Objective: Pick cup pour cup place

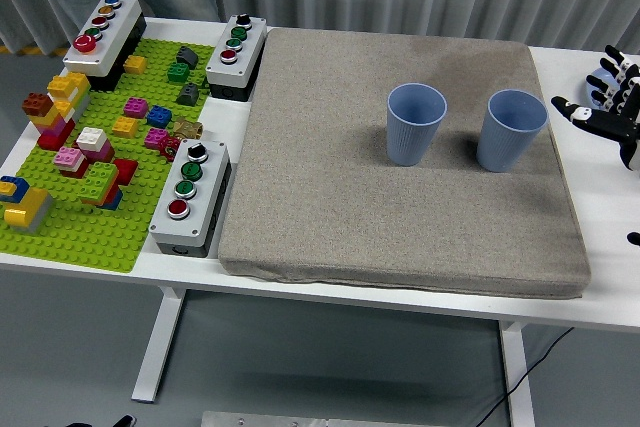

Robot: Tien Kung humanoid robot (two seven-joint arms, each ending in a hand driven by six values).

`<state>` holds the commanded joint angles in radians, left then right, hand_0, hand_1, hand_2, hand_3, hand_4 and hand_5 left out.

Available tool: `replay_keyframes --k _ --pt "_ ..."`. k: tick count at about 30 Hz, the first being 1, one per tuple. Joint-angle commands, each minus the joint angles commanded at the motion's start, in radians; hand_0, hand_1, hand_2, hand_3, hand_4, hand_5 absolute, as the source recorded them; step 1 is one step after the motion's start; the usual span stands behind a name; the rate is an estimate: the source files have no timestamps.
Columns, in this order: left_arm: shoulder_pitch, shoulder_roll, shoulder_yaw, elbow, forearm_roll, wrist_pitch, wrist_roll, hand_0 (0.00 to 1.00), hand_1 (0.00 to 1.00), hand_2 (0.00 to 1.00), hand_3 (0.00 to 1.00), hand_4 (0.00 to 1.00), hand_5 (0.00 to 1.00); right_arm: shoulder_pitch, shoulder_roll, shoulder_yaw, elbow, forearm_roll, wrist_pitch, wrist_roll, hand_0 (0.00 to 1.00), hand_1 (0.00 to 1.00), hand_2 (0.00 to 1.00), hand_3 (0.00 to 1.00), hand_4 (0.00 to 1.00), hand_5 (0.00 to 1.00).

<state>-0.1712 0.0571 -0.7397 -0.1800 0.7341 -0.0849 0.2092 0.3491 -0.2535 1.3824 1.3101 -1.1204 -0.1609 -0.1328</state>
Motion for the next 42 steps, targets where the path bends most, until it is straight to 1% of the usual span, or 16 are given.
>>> replay_keyframes --k 4,9,13,19,26,38,42 --pt "-0.003 0.000 -0.011 0.000 0.007 -0.002 0.002 0.770 0.764 0.827 0.667 0.492 0.998 -0.023 -0.001 -0.034 0.003 0.017 -0.018 0.018 0.977 0.894 0.998 0.992 0.878 0.144" --pt "-0.005 0.003 -0.017 0.000 0.014 -0.005 0.005 0.770 0.765 0.825 0.666 0.492 0.998 -0.049 0.004 -0.091 -0.008 0.063 -0.052 0.066 0.960 0.880 0.979 0.987 0.876 0.155" --pt "-0.004 0.005 -0.020 0.000 0.014 -0.006 0.006 0.770 0.764 0.822 0.667 0.492 0.998 -0.065 0.004 -0.113 -0.011 0.082 -0.067 0.081 0.955 0.879 0.976 0.984 0.874 0.164" --pt "-0.004 0.007 -0.021 0.000 0.020 -0.008 0.008 0.769 0.763 0.822 0.667 0.492 0.998 -0.081 -0.003 -0.128 -0.005 0.091 -0.070 0.085 0.955 0.878 0.978 0.979 0.872 0.164" --pt "-0.003 0.006 -0.022 0.000 0.027 -0.009 0.010 0.769 0.762 0.820 0.666 0.492 0.998 -0.092 0.003 -0.164 -0.020 0.101 -0.068 0.083 0.951 0.878 0.977 0.977 0.873 0.168" --pt "-0.004 0.007 -0.011 0.000 0.021 -0.009 0.010 0.767 0.760 0.817 0.665 0.493 0.998 -0.077 0.014 -0.169 -0.052 0.110 -0.063 0.088 0.948 0.874 0.973 0.970 0.867 0.168" --pt "-0.004 0.007 -0.005 0.000 0.018 -0.009 0.011 0.767 0.760 0.817 0.665 0.493 0.998 -0.064 0.018 -0.176 -0.072 0.115 -0.063 0.094 0.948 0.874 0.973 0.970 0.867 0.168"
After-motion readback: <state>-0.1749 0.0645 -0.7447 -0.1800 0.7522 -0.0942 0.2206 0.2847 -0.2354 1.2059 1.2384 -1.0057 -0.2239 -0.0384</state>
